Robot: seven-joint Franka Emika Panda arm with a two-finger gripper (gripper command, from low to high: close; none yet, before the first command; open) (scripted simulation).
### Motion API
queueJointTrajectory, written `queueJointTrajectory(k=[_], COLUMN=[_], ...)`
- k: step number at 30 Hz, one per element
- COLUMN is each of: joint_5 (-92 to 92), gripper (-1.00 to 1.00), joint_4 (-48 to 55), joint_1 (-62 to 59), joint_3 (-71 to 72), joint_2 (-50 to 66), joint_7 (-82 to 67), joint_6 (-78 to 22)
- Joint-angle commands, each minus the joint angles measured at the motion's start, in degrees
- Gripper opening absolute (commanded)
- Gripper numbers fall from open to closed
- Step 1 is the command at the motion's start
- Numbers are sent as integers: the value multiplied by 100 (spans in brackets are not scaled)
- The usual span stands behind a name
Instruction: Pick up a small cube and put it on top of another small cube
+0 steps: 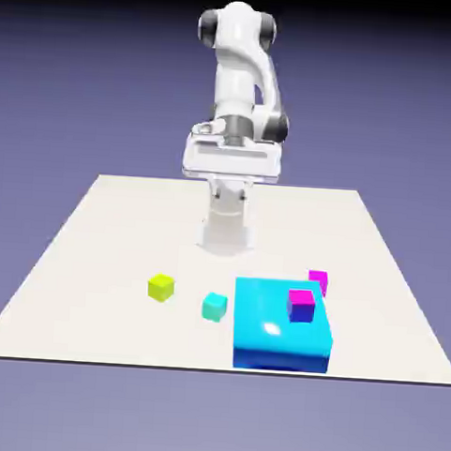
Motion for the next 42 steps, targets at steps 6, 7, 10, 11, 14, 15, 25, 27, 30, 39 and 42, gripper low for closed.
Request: queueJointTrajectory(k=[6,7,10,11,14,15,25,27,30,39,42], joint_5=[-1469,-1714,-2449,-2693,-3428,-3673,-5522,-5717,-5558,-4769,-4695], gripper=[0,0,0,0,0,0,0,0,-100,-100,-100], joint_4=[220,257,367,404,514,551,838,870,843,1490,1965], joint_1=[306,357,511,562,715,766,796,728,784,970,940], joint_3=[-496,-578,-826,-908,-1156,-1239,-1893,-1968,-1907,-656,-33], joint_2=[1246,1454,2077,2284,2907,3115,4973,5227,5020,4266,4343], joint_7=[-502,-586,-837,-921,-1172,-1255,-1186,-1038,-1159,-1991,-2193], joint_6=[-1316,-1536,-2194,-2413,-3071,-3290,-3654,-3433,-3613,-5041,-5458])
